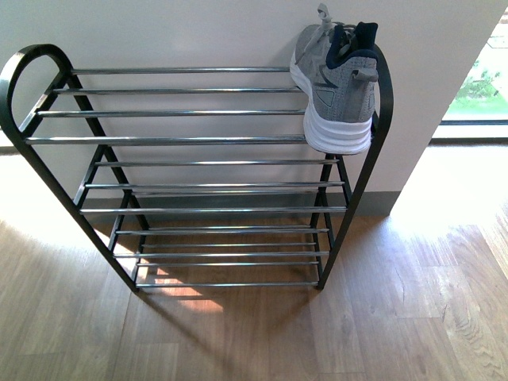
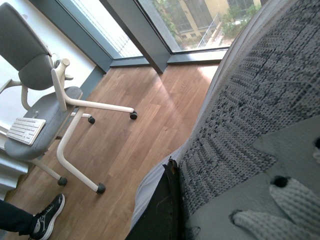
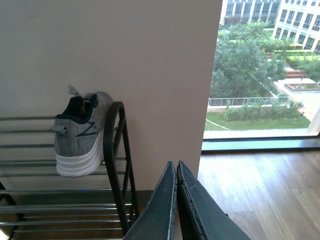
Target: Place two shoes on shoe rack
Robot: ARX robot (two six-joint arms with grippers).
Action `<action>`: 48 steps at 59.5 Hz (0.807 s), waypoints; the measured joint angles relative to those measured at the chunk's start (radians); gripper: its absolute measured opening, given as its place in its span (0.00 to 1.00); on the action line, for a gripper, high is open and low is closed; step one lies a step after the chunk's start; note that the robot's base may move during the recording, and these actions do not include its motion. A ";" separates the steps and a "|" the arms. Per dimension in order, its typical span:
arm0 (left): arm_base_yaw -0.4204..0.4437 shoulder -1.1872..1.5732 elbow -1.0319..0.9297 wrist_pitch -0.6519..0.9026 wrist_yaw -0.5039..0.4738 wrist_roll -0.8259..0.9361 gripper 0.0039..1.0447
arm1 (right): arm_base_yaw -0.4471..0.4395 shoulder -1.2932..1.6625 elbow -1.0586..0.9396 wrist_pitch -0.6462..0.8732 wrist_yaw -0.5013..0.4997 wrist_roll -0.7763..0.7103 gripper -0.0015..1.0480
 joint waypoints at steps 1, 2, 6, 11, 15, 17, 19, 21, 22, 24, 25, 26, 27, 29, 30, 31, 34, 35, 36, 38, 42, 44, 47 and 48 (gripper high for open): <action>0.000 0.000 0.000 0.000 0.000 0.000 0.01 | 0.000 -0.007 0.000 -0.008 0.000 0.000 0.02; 0.000 0.000 0.000 0.000 0.000 0.000 0.01 | 0.000 -0.011 0.000 -0.011 0.000 0.000 0.02; 0.000 0.000 0.000 0.000 0.000 0.000 0.01 | 0.000 -0.036 0.000 -0.036 0.000 0.000 0.02; 0.000 0.000 0.000 0.000 0.000 0.000 0.01 | 0.000 -0.061 0.000 -0.062 0.000 0.000 0.02; 0.000 0.000 0.000 0.000 0.000 0.000 0.01 | 0.000 -0.083 0.000 -0.083 0.000 0.000 0.02; 0.000 0.000 0.000 0.000 0.000 0.000 0.01 | 0.000 -0.091 0.000 -0.091 0.000 0.000 0.02; 0.000 0.000 0.000 0.000 0.000 0.000 0.01 | 0.000 -0.098 0.000 -0.099 0.000 0.000 0.02; 0.000 0.000 0.000 0.000 0.000 0.000 0.01 | 0.000 -0.106 0.000 -0.107 0.000 0.000 0.02; 0.000 0.000 0.000 0.000 0.000 0.000 0.01 | 0.000 -0.111 0.000 -0.111 0.000 0.000 0.02; 0.000 0.000 0.000 0.000 0.000 0.000 0.01 | 0.000 -0.123 0.000 -0.124 0.000 0.000 0.02; 0.000 0.000 0.000 0.000 0.000 0.000 0.01 | 0.000 -0.130 0.000 -0.131 0.000 0.000 0.02; 0.000 0.000 0.000 0.000 0.000 0.000 0.01 | 0.000 -0.134 0.000 -0.135 0.000 0.000 0.02; 0.000 0.000 0.000 0.000 0.000 0.000 0.01 | 0.000 -0.139 0.000 -0.140 0.000 0.000 0.02; 0.000 0.000 0.000 0.000 0.000 0.000 0.01 | 0.000 -0.170 0.000 -0.175 0.000 0.000 0.02; 0.000 0.000 0.000 0.000 0.000 0.000 0.01 | 0.000 -0.209 0.000 -0.237 -0.003 0.000 0.02; 0.000 0.000 0.000 0.000 0.000 0.000 0.01 | 0.000 -0.238 0.000 -0.273 -0.002 0.000 0.02; 0.000 0.000 0.000 0.000 0.000 0.000 0.01 | 0.000 -0.299 0.000 -0.308 -0.001 0.000 0.02; 0.000 0.000 0.000 0.000 -0.002 0.000 0.01 | 0.000 -0.305 0.000 -0.312 -0.002 0.000 0.02; 0.000 0.000 0.000 0.000 -0.001 0.000 0.01 | 0.000 -0.306 0.000 -0.312 -0.001 0.000 0.02; 0.000 0.000 0.000 0.000 0.000 0.000 0.01 | 0.000 -0.307 0.000 -0.314 0.000 0.000 0.02; 0.000 0.000 0.000 0.000 0.000 0.000 0.01 | 0.000 -0.308 0.000 -0.315 -0.001 0.000 0.02; 0.000 0.000 0.000 0.000 -0.001 0.000 0.01 | 0.000 -0.309 0.000 -0.315 -0.001 -0.002 0.09; 0.000 0.000 0.000 0.000 0.000 0.000 0.01 | 0.000 -0.309 0.000 -0.315 0.000 -0.002 0.20; 0.000 0.000 0.000 0.000 0.000 0.000 0.01 | 0.000 -0.309 0.000 -0.315 -0.001 -0.002 0.24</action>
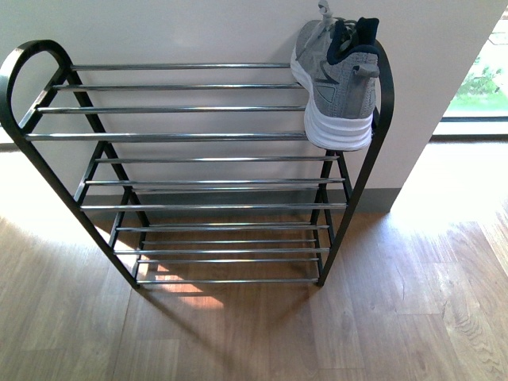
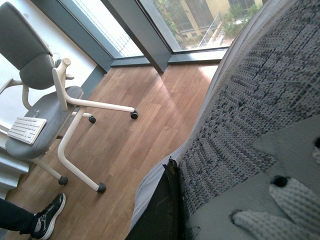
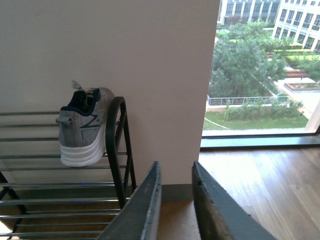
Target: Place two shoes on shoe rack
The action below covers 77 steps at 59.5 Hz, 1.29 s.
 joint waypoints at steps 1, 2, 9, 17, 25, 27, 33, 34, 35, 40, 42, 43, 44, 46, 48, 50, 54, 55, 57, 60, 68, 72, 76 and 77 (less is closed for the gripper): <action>0.000 0.000 0.000 0.000 0.000 0.000 0.01 | 0.000 0.000 0.000 0.000 0.000 0.000 0.27; 0.000 0.000 0.000 0.000 0.001 0.000 0.01 | 0.000 0.000 0.000 0.000 0.000 0.000 0.30; 0.000 0.000 0.000 0.000 -0.001 0.000 0.01 | 0.000 -0.001 0.000 -0.001 0.000 0.000 0.47; 0.001 0.000 0.000 0.000 -0.010 0.000 0.01 | 0.000 -0.001 0.000 -0.001 -0.005 0.000 0.69; 0.001 0.000 0.000 0.000 -0.002 0.000 0.01 | 0.000 -0.001 0.000 -0.001 -0.005 0.000 0.88; 0.003 0.000 0.000 -0.004 0.017 -0.019 0.01 | 0.000 -0.001 0.000 -0.001 -0.005 0.000 0.93; -0.093 0.183 0.150 0.005 0.282 -0.341 0.01 | 0.000 -0.003 0.000 -0.002 0.005 0.000 0.91; -0.127 0.255 0.212 0.008 0.335 -0.423 0.01 | 0.000 -0.003 0.000 -0.002 0.001 0.000 0.91; -0.148 0.304 0.255 0.008 0.353 -0.492 0.01 | 0.000 -0.002 0.000 -0.002 -0.001 0.000 0.91; -0.227 0.547 0.505 -0.011 0.433 -0.730 0.01 | 0.000 -0.002 0.000 -0.002 0.001 0.000 0.91; -0.238 0.607 0.573 -0.023 0.456 -0.787 0.01 | 0.000 -0.002 0.000 -0.002 0.002 0.000 0.91; -0.242 0.627 0.594 -0.028 0.465 -0.802 0.01 | 0.000 -0.002 0.000 -0.002 0.002 0.000 0.91; -0.248 0.665 0.636 -0.038 0.476 -0.830 0.01 | 0.000 -0.002 0.000 -0.002 0.002 0.000 0.91; -0.256 0.720 0.694 -0.050 0.484 -0.864 0.01 | 0.000 -0.002 0.000 -0.002 0.001 0.000 0.91; -0.261 0.769 0.742 -0.056 0.495 -0.890 0.01 | 0.000 -0.002 0.000 -0.002 0.001 0.000 0.91; -0.263 0.816 0.792 -0.075 0.514 -0.927 0.01 | 0.000 -0.002 0.000 -0.002 0.000 0.000 0.91; -0.263 0.904 0.884 -0.114 0.541 -0.978 0.01 | 0.000 -0.002 0.000 -0.002 0.001 0.000 0.91; -0.262 0.931 0.914 -0.130 0.549 -0.992 0.01 | 0.000 -0.002 0.000 -0.002 0.001 0.000 0.91; -0.262 0.969 0.957 -0.164 0.560 -1.027 0.01 | 0.000 -0.002 0.000 -0.002 0.001 0.000 0.91; -0.262 1.023 1.017 -0.213 0.582 -1.077 0.01 | 0.000 -0.002 0.000 -0.002 0.001 0.000 0.91; -0.256 1.110 1.122 -0.320 0.615 -1.189 0.01 | 0.000 -0.002 0.000 -0.002 0.001 0.000 0.91; -0.237 1.154 1.182 -0.372 0.642 -1.250 0.01 | 0.000 -0.002 0.000 -0.002 0.001 0.000 0.91; -0.210 1.201 1.241 -0.416 0.674 -1.271 0.01 | 0.000 -0.002 0.000 -0.002 0.001 0.000 0.91; -0.207 1.204 1.246 -0.420 0.674 -1.272 0.01 | 0.000 -0.002 0.000 -0.002 0.001 0.000 0.91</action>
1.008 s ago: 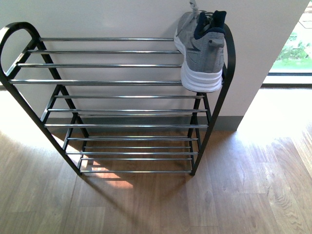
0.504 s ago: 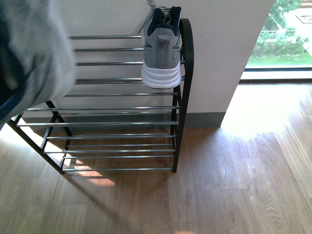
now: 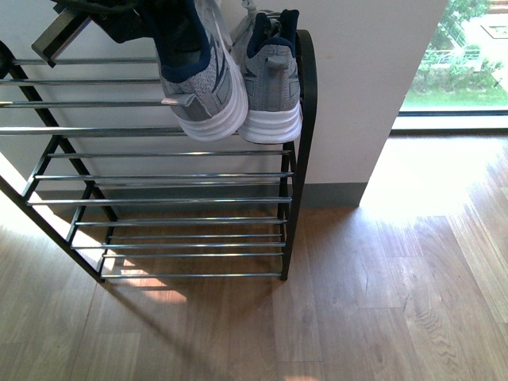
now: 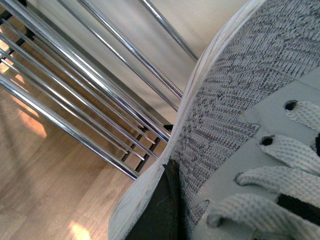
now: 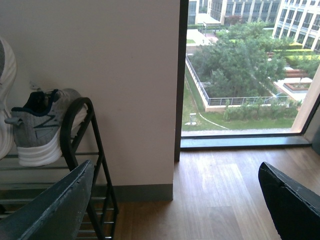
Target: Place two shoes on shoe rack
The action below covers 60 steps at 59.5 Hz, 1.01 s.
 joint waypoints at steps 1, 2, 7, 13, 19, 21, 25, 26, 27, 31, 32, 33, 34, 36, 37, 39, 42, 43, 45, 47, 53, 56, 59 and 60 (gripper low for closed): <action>0.006 0.011 0.011 -0.013 -0.002 -0.002 0.01 | 0.000 0.000 0.000 0.000 0.000 0.000 0.91; 0.013 0.017 0.022 -0.031 -0.003 -0.005 0.01 | 0.000 0.000 0.000 0.000 0.000 0.000 0.91; 0.037 0.038 0.044 -0.095 0.013 -0.005 0.01 | 0.000 0.000 0.000 0.000 0.000 0.000 0.91; 0.059 0.039 0.044 -0.131 0.045 0.006 0.01 | 0.000 0.000 0.000 0.000 0.000 0.000 0.91; 0.080 0.039 0.057 -0.148 0.060 0.051 0.01 | 0.000 0.000 0.000 0.000 0.000 0.000 0.91; 0.087 0.039 0.066 -0.153 0.060 0.073 0.01 | 0.000 0.000 0.000 0.000 0.000 0.000 0.91; 0.106 0.052 0.105 -0.171 0.067 0.120 0.01 | 0.000 0.000 0.000 0.000 0.000 0.000 0.91; 0.111 0.060 0.122 -0.180 0.074 0.145 0.01 | 0.000 0.000 0.000 0.000 0.000 0.000 0.91; 0.112 0.063 0.127 -0.183 0.078 0.152 0.01 | 0.000 0.000 0.000 0.000 0.000 0.000 0.91; 0.118 0.082 0.158 -0.201 0.100 0.203 0.01 | 0.000 0.000 0.000 0.000 0.000 0.000 0.91; 0.118 0.092 0.168 -0.210 0.100 0.217 0.01 | 0.000 0.000 0.000 0.000 0.000 0.000 0.91; 0.118 0.096 0.172 -0.214 0.102 0.231 0.01 | 0.000 0.000 0.000 0.000 0.000 0.000 0.91; 0.117 0.106 0.181 -0.223 0.108 0.253 0.01 | 0.000 0.000 0.000 0.000 0.000 0.000 0.91; 0.117 0.121 0.194 -0.234 0.118 0.286 0.01 | 0.000 0.000 0.000 0.000 0.000 0.000 0.91; 0.116 0.127 0.198 -0.237 0.117 0.291 0.01 | 0.000 0.000 0.000 0.000 0.000 0.000 0.91; 0.111 0.148 0.211 -0.246 0.116 0.337 0.01 | 0.000 0.000 0.000 0.000 0.000 0.000 0.91; 0.104 0.184 0.233 -0.257 0.129 0.383 0.01 | 0.000 0.000 0.000 0.000 0.000 0.000 0.91; 0.102 0.196 0.242 -0.261 0.130 0.404 0.01 | 0.000 0.000 0.000 0.000 0.000 0.000 0.91; 0.098 0.214 0.253 -0.262 0.131 0.423 0.01 | 0.000 0.000 0.000 0.000 0.000 0.000 0.91; 0.093 0.237 0.275 -0.273 0.135 0.446 0.01 | 0.000 0.000 0.000 0.000 0.000 0.000 0.91; 0.087 0.292 0.371 -0.301 0.135 0.502 0.01 | 0.000 0.000 0.000 0.000 0.000 0.000 0.91; 0.085 0.326 0.430 -0.324 0.130 0.521 0.01 | 0.000 0.000 0.000 0.000 0.000 0.000 0.91; 0.087 0.359 0.488 -0.343 0.116 0.536 0.01 | 0.000 0.000 0.000 0.000 0.000 0.000 0.91; 0.089 0.362 0.495 -0.344 0.117 0.537 0.01 | 0.000 0.000 0.000 0.000 0.000 0.000 0.91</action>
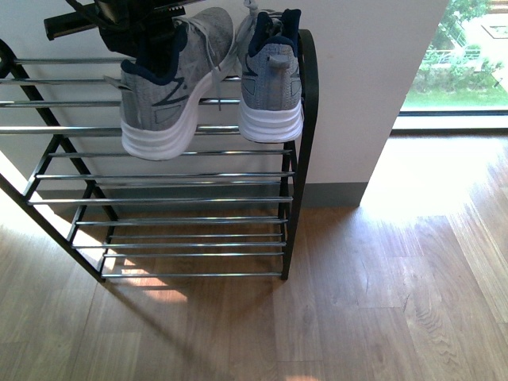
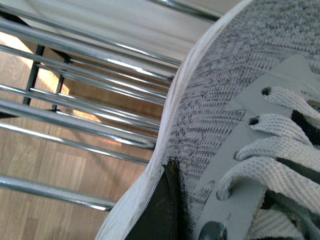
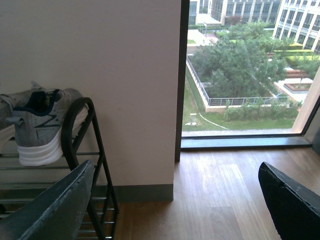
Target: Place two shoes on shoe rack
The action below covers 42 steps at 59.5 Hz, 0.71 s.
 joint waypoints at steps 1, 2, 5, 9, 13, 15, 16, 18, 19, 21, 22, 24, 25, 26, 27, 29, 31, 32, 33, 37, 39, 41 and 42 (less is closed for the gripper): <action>0.003 0.011 0.016 -0.005 0.000 0.000 0.01 | 0.000 0.000 0.000 0.000 0.000 0.000 0.91; 0.007 0.023 0.035 -0.009 -0.004 0.002 0.01 | 0.000 0.000 0.000 0.000 0.000 0.000 0.91; 0.016 0.045 0.070 -0.011 0.005 0.001 0.01 | 0.000 0.000 0.000 0.000 0.000 0.000 0.91; 0.024 0.057 0.083 -0.008 0.024 -0.013 0.01 | 0.000 0.000 0.000 0.000 0.000 0.000 0.91; 0.028 0.058 0.082 0.004 0.041 -0.048 0.01 | 0.000 0.000 0.000 0.000 0.000 0.000 0.91; 0.028 0.058 0.081 0.015 0.047 -0.069 0.01 | 0.000 0.000 0.000 0.000 0.000 0.000 0.91; 0.028 0.058 0.081 0.017 0.047 -0.071 0.01 | 0.000 0.000 0.000 0.000 0.000 0.000 0.91; 0.028 0.058 0.081 0.020 0.044 -0.088 0.01 | 0.000 0.000 0.000 0.000 0.000 0.000 0.91; 0.028 0.058 0.080 0.022 0.042 -0.099 0.01 | 0.000 0.000 0.000 0.000 0.000 0.000 0.91; 0.027 0.057 0.078 0.027 0.041 -0.115 0.01 | 0.000 0.000 0.000 0.000 0.000 0.000 0.91; 0.027 0.057 0.076 0.031 0.039 -0.122 0.01 | 0.000 0.000 0.000 0.000 0.000 0.000 0.91; 0.024 0.056 0.071 0.038 0.027 -0.148 0.01 | 0.000 0.000 0.000 0.000 0.000 0.000 0.91; 0.023 0.056 0.071 0.038 0.026 -0.154 0.01 | 0.000 0.000 0.000 0.000 0.000 0.000 0.91; 0.021 0.056 0.068 0.039 0.025 -0.167 0.01 | 0.000 0.000 0.000 0.000 0.000 0.000 0.91; 0.019 0.056 0.066 0.039 0.024 -0.178 0.01 | 0.000 0.000 0.000 0.000 0.000 0.000 0.91; 0.016 0.055 0.056 0.051 0.016 -0.203 0.01 | 0.000 0.000 0.000 0.000 0.000 0.000 0.91; 0.011 0.054 0.044 0.060 -0.002 -0.228 0.01 | 0.000 0.000 0.000 0.000 0.000 0.000 0.91; 0.006 0.054 0.041 0.065 -0.005 -0.240 0.01 | 0.000 0.000 0.000 0.000 0.000 0.000 0.91; 0.005 0.054 0.038 0.069 -0.005 -0.249 0.01 | 0.000 0.000 0.000 0.000 0.000 0.000 0.91; -0.013 0.046 -0.005 0.118 -0.035 -0.326 0.01 | 0.000 0.000 0.000 0.000 0.000 0.000 0.91; -0.016 0.038 -0.024 0.138 -0.035 -0.351 0.01 | 0.000 0.000 0.000 0.000 0.000 0.000 0.91; -0.018 0.032 -0.041 0.156 -0.035 -0.374 0.01 | 0.000 0.000 0.000 0.000 0.000 0.000 0.91; -0.020 0.028 -0.048 0.164 -0.034 -0.383 0.01 | 0.000 0.000 0.000 0.000 0.000 0.000 0.91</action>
